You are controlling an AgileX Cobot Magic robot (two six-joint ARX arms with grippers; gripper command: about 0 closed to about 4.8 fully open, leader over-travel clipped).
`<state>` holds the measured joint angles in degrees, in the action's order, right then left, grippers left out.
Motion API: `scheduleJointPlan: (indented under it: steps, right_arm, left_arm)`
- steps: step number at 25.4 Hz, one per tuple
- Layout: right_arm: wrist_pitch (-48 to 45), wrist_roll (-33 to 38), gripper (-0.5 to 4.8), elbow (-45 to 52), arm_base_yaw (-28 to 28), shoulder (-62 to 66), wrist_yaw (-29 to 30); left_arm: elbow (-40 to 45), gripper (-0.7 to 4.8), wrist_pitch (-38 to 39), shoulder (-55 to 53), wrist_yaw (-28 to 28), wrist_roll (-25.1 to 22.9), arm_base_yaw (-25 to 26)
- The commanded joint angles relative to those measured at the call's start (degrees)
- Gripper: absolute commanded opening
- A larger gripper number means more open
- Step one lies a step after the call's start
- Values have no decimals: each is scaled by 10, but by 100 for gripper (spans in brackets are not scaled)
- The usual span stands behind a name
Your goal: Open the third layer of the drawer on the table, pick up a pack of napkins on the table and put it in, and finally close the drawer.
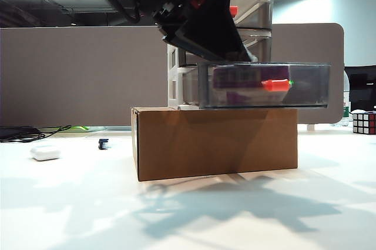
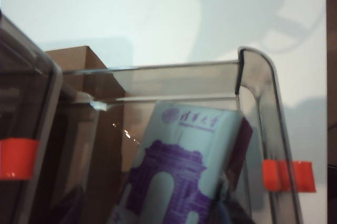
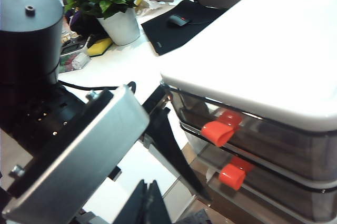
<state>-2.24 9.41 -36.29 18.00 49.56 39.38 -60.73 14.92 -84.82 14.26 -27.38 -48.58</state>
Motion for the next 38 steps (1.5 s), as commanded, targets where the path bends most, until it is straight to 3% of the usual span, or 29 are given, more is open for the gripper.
scheduleJointPlan:
  steps: [1, 6, 11, 21, 25, 28, 33, 36, 38]
  right_arm:
    - [-20, 0, -6, -4, 0, 2, -10]
    - [-44, 12, -6, -9, 1, 42, -9]
    - [-48, 10, -6, -48, 10, 103, -7]
    - [-53, -3, -6, -116, 37, 159, -7]
    - [-43, -9, -6, -118, 40, 164, -7]
    - [-34, -20, -6, -118, 40, 164, -7]
    - [-53, -19, -6, -118, 40, 165, -8]
    - [-71, -7, -5, -122, 40, 170, -9]
    - [-70, -6, -6, -133, 40, 175, -8]
  left_arm:
    - [-2, 314, 10, 3, -1, 0, -1]
    - [-2, 314, 12, 20, -5, -2, 1]
    - [-2, 343, 28, 49, -63, -27, 15]
    - [-2, 342, 48, 57, -50, -23, 74]
    - [-2, 339, 114, 101, -34, -1, 71]
    - [-2, 259, 206, 163, 5, 41, 69]
    - [-2, 139, 284, 198, 187, 56, 69]
    - [7, 29, 285, 178, 209, 56, 56]
    - [17, -6, 278, 158, 209, 56, 39]
